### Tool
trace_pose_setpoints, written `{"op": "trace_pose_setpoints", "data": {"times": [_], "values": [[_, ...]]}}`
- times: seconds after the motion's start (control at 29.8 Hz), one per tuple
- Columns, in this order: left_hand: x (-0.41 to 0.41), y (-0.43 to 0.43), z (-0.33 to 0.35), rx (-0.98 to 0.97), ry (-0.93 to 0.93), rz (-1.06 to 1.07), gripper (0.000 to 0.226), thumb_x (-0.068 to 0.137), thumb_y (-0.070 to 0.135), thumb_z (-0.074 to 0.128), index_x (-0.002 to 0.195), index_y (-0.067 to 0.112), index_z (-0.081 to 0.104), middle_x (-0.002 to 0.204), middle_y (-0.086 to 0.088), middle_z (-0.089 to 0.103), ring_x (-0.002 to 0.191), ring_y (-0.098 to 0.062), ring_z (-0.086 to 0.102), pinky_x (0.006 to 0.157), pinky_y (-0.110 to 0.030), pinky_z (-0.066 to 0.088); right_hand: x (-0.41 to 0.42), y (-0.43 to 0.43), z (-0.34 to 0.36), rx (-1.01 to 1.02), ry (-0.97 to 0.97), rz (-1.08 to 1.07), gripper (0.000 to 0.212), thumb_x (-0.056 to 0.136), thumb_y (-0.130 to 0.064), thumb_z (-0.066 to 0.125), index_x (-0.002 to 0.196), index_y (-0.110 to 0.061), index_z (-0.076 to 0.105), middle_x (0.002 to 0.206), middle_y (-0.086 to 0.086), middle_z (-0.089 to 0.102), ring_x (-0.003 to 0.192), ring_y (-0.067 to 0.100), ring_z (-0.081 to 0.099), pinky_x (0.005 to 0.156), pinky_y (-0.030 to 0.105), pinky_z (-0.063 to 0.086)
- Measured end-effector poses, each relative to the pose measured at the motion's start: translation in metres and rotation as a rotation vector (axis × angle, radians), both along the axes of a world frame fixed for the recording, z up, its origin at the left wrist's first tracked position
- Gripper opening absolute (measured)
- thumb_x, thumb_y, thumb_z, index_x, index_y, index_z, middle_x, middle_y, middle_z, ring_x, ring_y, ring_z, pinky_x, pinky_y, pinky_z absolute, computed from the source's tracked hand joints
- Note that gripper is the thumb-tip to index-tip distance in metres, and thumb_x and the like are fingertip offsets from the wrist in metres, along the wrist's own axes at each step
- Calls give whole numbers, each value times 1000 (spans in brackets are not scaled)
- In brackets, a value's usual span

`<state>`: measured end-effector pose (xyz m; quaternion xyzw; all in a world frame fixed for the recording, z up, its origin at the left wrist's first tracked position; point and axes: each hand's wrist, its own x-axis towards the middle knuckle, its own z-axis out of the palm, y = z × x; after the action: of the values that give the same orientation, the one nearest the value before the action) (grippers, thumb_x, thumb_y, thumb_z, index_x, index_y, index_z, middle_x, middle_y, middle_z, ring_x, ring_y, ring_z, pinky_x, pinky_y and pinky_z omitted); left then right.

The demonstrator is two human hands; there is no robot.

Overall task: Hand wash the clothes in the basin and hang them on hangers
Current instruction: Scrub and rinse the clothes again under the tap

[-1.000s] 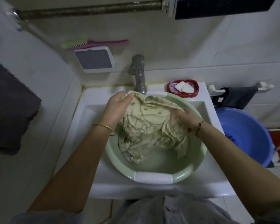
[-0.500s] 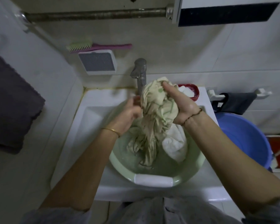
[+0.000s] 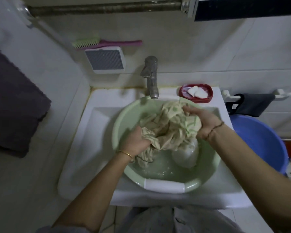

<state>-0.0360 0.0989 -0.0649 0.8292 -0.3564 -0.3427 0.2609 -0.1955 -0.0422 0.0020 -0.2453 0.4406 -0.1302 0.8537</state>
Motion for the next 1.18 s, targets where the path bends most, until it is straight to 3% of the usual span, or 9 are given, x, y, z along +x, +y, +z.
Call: {"op": "trace_pose_setpoints", "data": {"times": [0.1,0.24,0.47,0.64,0.74,0.87,0.94,1.04,1.18], "values": [[3,3,-6,92,-379,-171,66,75,21,63,131,17,29,113,-14,52,104,-33,54,86,-38,49,3,20,-44,-70,179,206,22,93,-12,52,106,2,63,99,25,68,78,33,70,64,47,58],[-1,2,-18,486,-722,-500,69,83,33,58,143,25,23,146,-17,18,130,-39,25,105,-42,35,14,44,-104,-961,729,840,42,88,-24,59,128,-15,48,128,10,52,117,29,53,96,33,43],[-9,-15,-58,763,-520,-574,99,78,37,70,150,15,5,148,-17,16,132,-38,28,105,-45,36,32,82,-143,-1238,1076,1560,67,97,-26,42,152,-16,4,158,17,-1,139,44,20,105,54,34],[-10,-24,-64,742,-396,-549,105,76,26,74,150,15,0,152,-18,10,138,-39,21,109,-47,33,30,39,-136,-1091,994,855,43,102,-28,34,142,-12,34,143,3,39,132,27,37,109,36,28],[-1,-31,-69,526,-217,-339,81,71,23,72,141,25,30,141,-14,39,126,-33,43,103,-38,41,33,16,-142,-871,970,618,25,97,-25,46,118,-14,54,125,8,56,109,25,52,95,33,39],[5,-40,-53,152,730,424,27,81,13,61,106,4,67,97,-17,69,79,-28,66,78,-35,51,30,17,-133,-841,750,461,21,86,-3,53,102,-13,64,98,5,63,93,22,56,78,27,44],[4,-41,-39,25,1187,694,32,87,26,52,86,0,72,82,-17,71,70,-28,68,74,-34,51,27,33,-112,-822,507,289,19,80,-2,58,88,-20,62,88,-4,64,89,17,56,76,22,42],[-1,-45,-35,-86,1269,821,64,80,60,54,110,5,68,109,-19,68,103,-34,64,91,-42,49,30,54,-79,-868,225,112,15,64,-16,60,72,-29,58,71,-15,59,72,5,55,67,18,44],[-21,-50,-20,-199,1263,773,61,89,61,39,112,9,61,107,-16,62,95,-29,61,79,-33,51,47,64,-68,-1138,345,166,9,66,-35,56,62,-27,53,63,-11,59,64,4,54,64,26,46]]}}
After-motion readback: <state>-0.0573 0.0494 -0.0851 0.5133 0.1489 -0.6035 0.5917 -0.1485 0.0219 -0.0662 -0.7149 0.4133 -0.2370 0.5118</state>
